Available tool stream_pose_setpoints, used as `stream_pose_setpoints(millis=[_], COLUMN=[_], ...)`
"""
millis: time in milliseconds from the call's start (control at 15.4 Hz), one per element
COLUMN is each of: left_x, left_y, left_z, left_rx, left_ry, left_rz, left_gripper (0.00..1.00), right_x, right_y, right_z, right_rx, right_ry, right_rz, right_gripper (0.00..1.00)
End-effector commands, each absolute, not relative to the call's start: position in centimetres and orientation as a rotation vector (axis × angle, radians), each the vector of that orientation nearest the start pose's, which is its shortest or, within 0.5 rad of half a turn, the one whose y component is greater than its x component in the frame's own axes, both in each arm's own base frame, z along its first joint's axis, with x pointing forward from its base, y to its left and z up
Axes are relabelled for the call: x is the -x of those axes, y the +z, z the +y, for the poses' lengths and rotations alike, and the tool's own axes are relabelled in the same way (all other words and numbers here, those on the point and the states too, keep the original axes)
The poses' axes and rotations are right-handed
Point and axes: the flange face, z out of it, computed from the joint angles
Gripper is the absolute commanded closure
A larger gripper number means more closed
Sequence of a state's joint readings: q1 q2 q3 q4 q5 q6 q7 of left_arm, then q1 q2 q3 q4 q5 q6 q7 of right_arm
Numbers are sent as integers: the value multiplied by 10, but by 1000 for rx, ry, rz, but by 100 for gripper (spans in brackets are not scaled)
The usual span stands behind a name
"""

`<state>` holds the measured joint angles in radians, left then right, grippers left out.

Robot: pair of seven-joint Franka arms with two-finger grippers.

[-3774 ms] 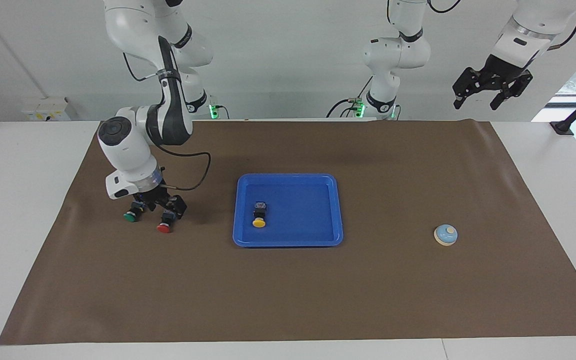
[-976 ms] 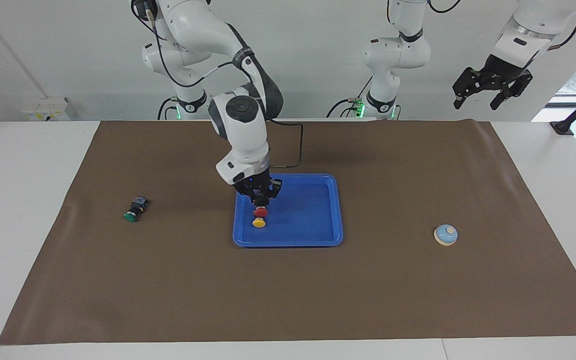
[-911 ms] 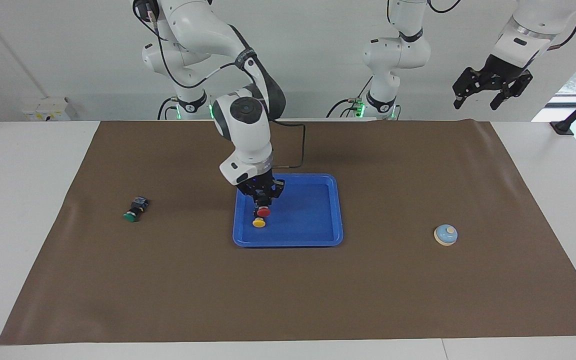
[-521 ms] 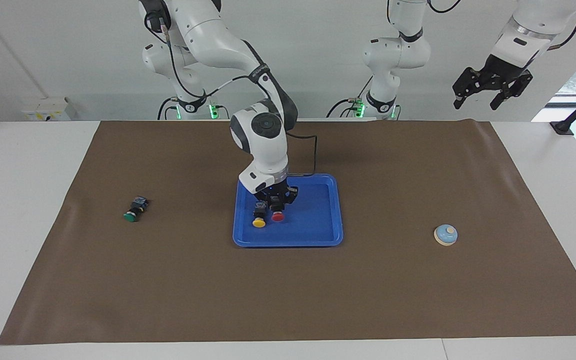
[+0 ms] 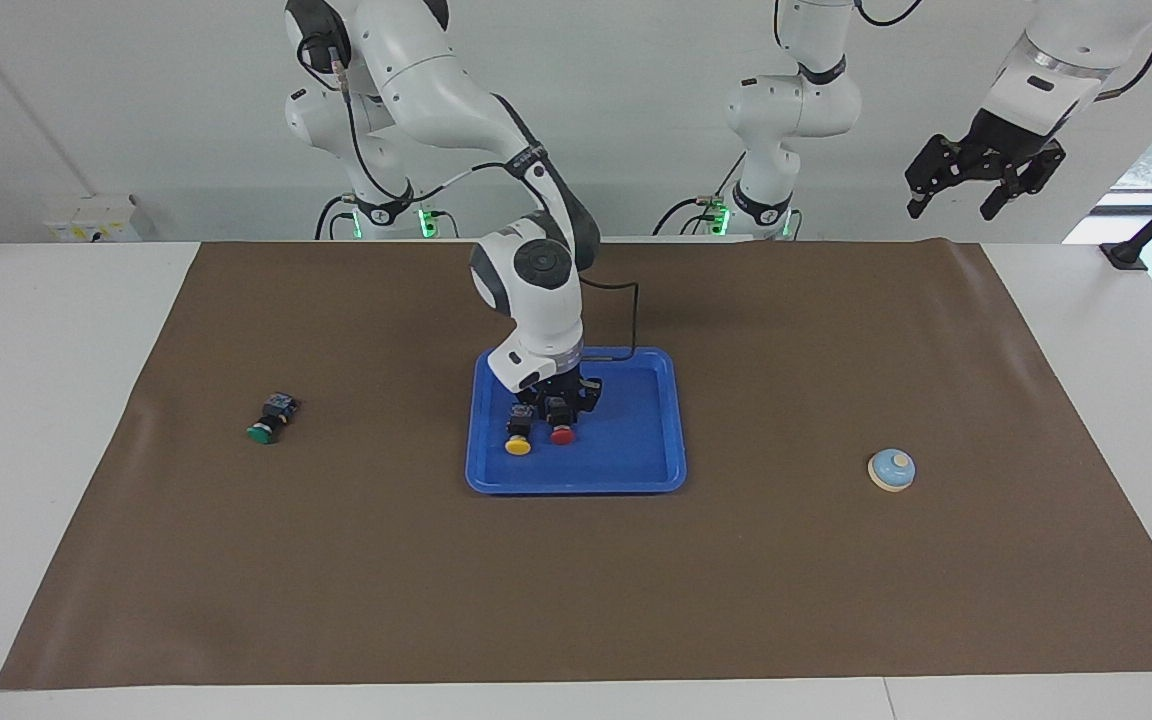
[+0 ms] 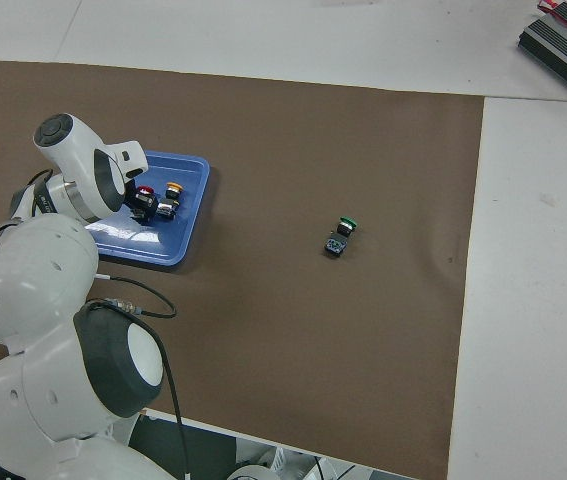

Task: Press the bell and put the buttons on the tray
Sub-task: 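Grasp the red-capped button and carry it into the tray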

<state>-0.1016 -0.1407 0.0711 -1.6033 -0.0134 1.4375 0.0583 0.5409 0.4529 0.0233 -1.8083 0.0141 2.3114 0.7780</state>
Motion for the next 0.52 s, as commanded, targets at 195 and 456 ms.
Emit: stream_pose_setpoints(millis=[195,456], left_x=[-491,-491], left_y=[672,672], left_z=[-15,-15], left_rx=[3132,3132], left_ry=[51,51], left_rz=[135,135], left_gripper=[0,0], right_x=[-576,-595], right_y=[368,422], right_z=[305,221], right_rx=[3057,3045], right_ry=[-26,-37], right_rz=[547,636], right_gripper=[0,0])
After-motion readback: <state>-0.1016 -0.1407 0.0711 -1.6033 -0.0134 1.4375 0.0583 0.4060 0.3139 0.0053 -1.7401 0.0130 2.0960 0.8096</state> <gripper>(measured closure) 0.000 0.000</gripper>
